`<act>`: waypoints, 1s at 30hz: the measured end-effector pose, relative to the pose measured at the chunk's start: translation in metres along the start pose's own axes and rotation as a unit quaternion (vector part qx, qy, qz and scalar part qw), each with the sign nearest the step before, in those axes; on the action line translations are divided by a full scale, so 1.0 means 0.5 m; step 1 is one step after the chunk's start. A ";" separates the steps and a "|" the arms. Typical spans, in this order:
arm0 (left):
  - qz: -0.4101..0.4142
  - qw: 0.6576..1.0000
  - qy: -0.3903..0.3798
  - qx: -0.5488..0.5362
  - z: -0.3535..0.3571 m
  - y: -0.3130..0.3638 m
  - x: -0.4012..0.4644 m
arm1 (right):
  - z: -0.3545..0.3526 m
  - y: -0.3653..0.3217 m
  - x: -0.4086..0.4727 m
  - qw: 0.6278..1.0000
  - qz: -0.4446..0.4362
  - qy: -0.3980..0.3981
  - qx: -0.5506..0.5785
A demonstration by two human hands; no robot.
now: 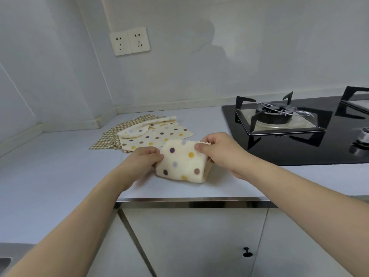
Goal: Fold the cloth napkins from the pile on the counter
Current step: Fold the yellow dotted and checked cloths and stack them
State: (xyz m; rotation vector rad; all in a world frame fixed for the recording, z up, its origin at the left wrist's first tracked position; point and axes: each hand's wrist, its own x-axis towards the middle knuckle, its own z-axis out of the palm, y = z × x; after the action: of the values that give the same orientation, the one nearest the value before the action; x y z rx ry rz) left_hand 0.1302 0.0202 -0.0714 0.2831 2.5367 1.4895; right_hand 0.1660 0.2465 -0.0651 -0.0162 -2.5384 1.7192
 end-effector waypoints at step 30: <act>-0.036 0.913 0.154 0.376 0.078 -0.005 0.093 | -0.039 0.092 0.113 0.872 -0.046 -0.054 -0.485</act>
State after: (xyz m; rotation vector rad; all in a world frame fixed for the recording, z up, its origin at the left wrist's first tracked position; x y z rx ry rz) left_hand 0.0954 0.0637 -0.0952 0.0470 3.2338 0.4873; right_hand 0.1093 0.2848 -0.0976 0.1409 -3.1030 0.2672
